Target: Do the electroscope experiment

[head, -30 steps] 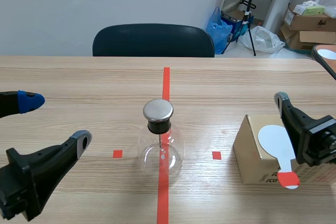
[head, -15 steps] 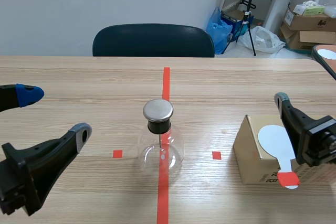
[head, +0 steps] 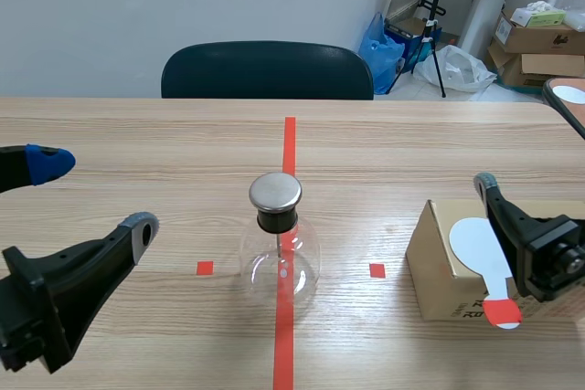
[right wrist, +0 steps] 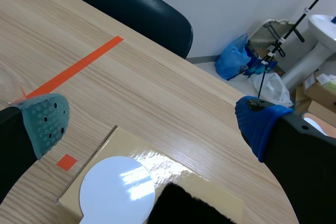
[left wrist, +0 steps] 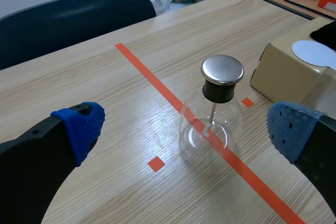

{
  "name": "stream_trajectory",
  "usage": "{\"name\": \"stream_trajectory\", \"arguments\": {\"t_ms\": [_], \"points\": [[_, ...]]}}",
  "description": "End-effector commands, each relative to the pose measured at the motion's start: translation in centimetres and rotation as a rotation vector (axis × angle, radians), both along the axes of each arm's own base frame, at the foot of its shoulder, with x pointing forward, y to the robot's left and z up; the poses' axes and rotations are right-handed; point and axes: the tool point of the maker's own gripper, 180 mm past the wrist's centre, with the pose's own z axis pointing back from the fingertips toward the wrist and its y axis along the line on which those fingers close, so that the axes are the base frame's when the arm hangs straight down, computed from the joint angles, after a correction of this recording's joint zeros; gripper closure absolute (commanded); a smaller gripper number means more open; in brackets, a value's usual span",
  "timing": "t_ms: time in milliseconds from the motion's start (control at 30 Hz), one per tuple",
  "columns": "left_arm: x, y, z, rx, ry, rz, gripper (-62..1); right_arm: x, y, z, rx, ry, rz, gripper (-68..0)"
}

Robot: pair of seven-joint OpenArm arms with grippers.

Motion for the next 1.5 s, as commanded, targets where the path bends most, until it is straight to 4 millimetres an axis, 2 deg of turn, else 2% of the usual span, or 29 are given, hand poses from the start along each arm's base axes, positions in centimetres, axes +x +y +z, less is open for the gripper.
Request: {"name": "stream_trajectory", "arguments": {"t_ms": [0, 100, 267, 467, 633, 833, 1100, 1300, 1467], "points": [[0.1, -0.3, 0.9, -0.025, -0.024, -0.004, -62.3, 0.2, 0.5, 1.2, -0.032, -0.056, 0.033, -67.9], [0.1, -0.3, 0.9, -0.025, -0.024, -0.004, -62.3, -0.8, 2.3, 0.5, -0.137, -0.059, 0.146, -67.9], [0.1, -0.3, 0.9, -0.025, -0.024, -0.004, -62.3, -4.0, 5.1, -1.9, -0.408, -0.042, 0.351, -67.9], [0.1, -0.4, 1.1, -0.032, -0.033, -0.004, -62.3, -6.7, 4.7, -5.1, -0.742, -0.059, 0.413, -67.9], [0.1, -0.4, 1.1, -0.032, -0.033, -0.004, -62.3, -8.0, 4.2, -5.9, -0.904, -0.107, 0.393, -67.9], [0.1, -0.4, 1.1, -0.032, -0.033, -0.005, -62.3, -9.1, 3.7, -7.7, -1.002, -0.155, 0.346, -67.9], [0.1, -0.4, 1.1, -0.032, -0.033, -0.005, -62.3, -11.4, 4.0, -9.5, -1.042, -0.247, 0.264, -67.9], [0.1, -0.4, 1.1, -0.032, -0.033, -0.005, -62.3, -10.8, 2.9, -9.9, -1.072, -0.277, 0.108, -67.9], [0.1, -0.4, 1.1, -0.032, -0.033, -0.005, -62.3, -10.2, 1.5, -11.8, -1.111, -0.202, 0.036, -67.9]]}}
